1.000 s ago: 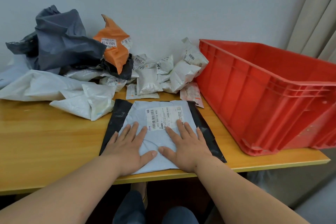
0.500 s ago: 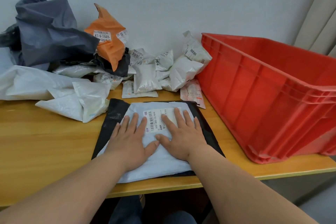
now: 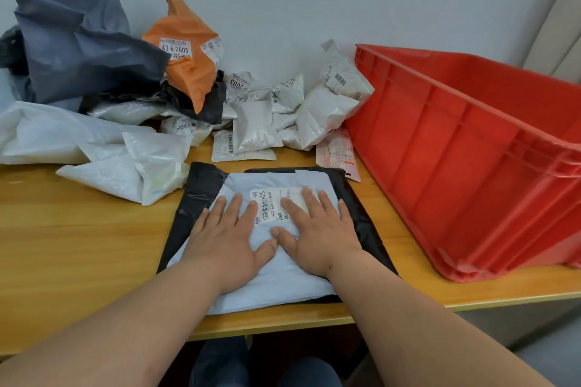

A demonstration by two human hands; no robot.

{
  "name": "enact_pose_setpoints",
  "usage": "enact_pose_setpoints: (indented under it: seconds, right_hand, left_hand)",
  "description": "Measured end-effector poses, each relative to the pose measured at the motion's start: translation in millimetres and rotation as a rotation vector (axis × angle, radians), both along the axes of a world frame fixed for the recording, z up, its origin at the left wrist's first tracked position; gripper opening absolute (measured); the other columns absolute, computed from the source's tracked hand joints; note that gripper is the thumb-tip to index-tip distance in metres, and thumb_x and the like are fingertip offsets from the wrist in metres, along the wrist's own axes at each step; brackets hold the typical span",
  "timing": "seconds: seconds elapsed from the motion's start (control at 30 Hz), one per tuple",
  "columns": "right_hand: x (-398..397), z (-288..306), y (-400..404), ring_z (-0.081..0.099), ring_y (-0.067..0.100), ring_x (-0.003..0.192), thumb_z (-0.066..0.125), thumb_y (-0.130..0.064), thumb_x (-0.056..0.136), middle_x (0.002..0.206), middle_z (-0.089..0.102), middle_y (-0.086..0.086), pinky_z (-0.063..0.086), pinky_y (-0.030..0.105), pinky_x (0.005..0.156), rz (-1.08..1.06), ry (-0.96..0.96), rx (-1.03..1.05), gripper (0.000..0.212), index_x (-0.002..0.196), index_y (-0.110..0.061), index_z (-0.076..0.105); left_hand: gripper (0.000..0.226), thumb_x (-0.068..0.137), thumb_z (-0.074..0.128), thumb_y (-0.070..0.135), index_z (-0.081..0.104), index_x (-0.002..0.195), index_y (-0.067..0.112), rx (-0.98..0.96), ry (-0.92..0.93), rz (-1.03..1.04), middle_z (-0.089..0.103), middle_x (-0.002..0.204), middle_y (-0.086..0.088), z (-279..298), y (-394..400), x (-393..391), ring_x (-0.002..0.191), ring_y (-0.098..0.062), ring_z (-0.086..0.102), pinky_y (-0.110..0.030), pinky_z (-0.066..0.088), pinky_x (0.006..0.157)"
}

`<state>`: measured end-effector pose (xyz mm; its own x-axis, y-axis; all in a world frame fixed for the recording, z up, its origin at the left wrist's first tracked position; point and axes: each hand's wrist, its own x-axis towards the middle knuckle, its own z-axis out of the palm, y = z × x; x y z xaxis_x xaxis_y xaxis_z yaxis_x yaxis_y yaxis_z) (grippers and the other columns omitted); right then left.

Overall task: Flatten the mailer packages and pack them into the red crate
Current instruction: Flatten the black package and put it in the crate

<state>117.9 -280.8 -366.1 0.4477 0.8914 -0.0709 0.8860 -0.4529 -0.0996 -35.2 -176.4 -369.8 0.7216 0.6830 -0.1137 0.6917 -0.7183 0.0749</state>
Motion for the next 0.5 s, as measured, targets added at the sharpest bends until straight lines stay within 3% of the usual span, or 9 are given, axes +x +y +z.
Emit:
enact_pose_setpoints:
  seconds: [0.2,0.3,0.4,0.5]
  right_hand:
    - [0,8,5,-0.014,0.022,0.152,0.021,-0.075,0.092,0.166,-0.007,-0.003,-0.012,0.052,0.120,-0.016,0.049,-0.033,0.071,0.155,-0.045,0.006]
    - [-2,14,9,-0.009,0.023,0.152,0.030,-0.072,0.092,0.166,0.000,-0.002,-0.009,0.053,0.121,-0.031,0.079,-0.037,0.070,0.154,-0.044,0.013]
    - [-3,20,14,-0.001,0.024,0.152,0.039,-0.069,0.088,0.165,0.008,0.000,-0.004,0.055,0.121,-0.046,0.095,-0.045,0.072,0.152,-0.044,0.018]
    - [3,34,18,0.019,0.025,0.148,0.050,-0.070,0.082,0.160,0.021,-0.001,0.013,0.053,0.120,-0.038,0.106,-0.113,0.081,0.152,-0.042,0.020]
  left_hand:
    - [0.084,0.088,0.016,0.076,-0.009,0.155,0.032,-0.013,0.047,-0.001,-0.017,0.163,0.003,12,-2,1,0.150,-0.022,-0.016,-0.043,-0.003,0.122]
    - [0.095,0.080,0.029,0.084,0.000,0.155,0.033,-0.015,0.098,-0.008,0.000,0.163,0.004,32,4,6,0.149,-0.025,0.005,-0.046,0.015,0.118]
    - [0.117,0.066,0.041,0.092,-0.002,0.155,0.031,-0.025,0.202,-0.008,0.012,0.161,0.002,52,15,18,0.144,-0.029,0.021,-0.046,0.030,0.110]
    - [0.122,0.057,0.048,0.095,0.014,0.154,0.031,-0.034,0.302,-0.029,0.020,0.153,0.001,60,20,28,0.136,-0.030,0.030,-0.044,0.040,0.105]
